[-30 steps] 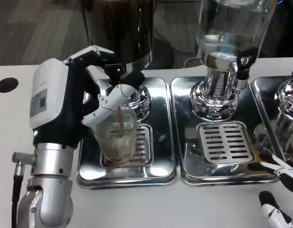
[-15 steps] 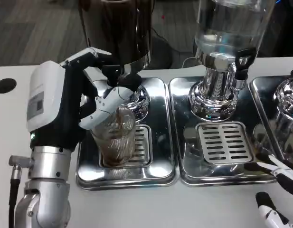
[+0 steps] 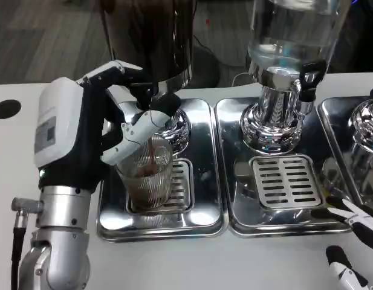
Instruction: Grasp the cup under the faucet to collect the drink, then remove the cup.
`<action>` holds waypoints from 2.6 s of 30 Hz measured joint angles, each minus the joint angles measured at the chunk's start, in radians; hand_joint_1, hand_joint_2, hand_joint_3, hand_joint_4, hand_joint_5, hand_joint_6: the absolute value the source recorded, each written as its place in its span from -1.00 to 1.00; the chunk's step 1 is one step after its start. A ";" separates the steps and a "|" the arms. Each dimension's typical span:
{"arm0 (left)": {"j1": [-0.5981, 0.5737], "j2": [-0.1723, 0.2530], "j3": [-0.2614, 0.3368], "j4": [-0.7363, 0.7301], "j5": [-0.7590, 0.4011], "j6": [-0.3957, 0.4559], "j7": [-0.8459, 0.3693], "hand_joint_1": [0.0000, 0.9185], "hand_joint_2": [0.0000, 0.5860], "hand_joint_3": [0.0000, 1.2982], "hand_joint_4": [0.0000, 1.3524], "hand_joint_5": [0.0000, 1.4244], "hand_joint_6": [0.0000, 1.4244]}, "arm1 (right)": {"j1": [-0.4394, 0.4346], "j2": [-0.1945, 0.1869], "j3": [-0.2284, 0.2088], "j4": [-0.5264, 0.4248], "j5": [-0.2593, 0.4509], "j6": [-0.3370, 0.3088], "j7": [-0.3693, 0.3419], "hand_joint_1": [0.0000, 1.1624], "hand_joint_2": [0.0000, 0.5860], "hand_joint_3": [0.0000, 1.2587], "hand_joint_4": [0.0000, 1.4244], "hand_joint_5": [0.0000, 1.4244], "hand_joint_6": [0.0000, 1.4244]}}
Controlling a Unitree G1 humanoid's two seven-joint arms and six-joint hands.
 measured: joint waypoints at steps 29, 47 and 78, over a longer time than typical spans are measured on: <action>-0.001 0.000 0.005 0.003 0.000 -0.004 0.000 -0.99 -0.76 0.01 -0.04 0.46 0.29 | -0.005 0.011 0.000 -0.005 -0.004 0.000 0.000 -0.33 0.51 -0.53 -0.83 -0.85 -1.00; -0.002 0.000 0.015 0.007 -0.036 -0.008 -0.011 -1.00 -0.79 -0.38 -0.50 0.28 0.10 | -0.006 0.011 0.002 -0.007 -0.005 0.002 0.000 -0.33 0.51 -0.53 -0.83 -0.85 -1.00; 0.260 0.093 0.183 -0.122 0.051 -0.054 -0.022 -1.00 -0.89 -0.49 -0.59 -0.46 -0.74 | -0.060 0.013 0.053 -0.042 0.178 0.078 0.118 -0.27 0.06 -0.60 -0.86 -0.81 -1.00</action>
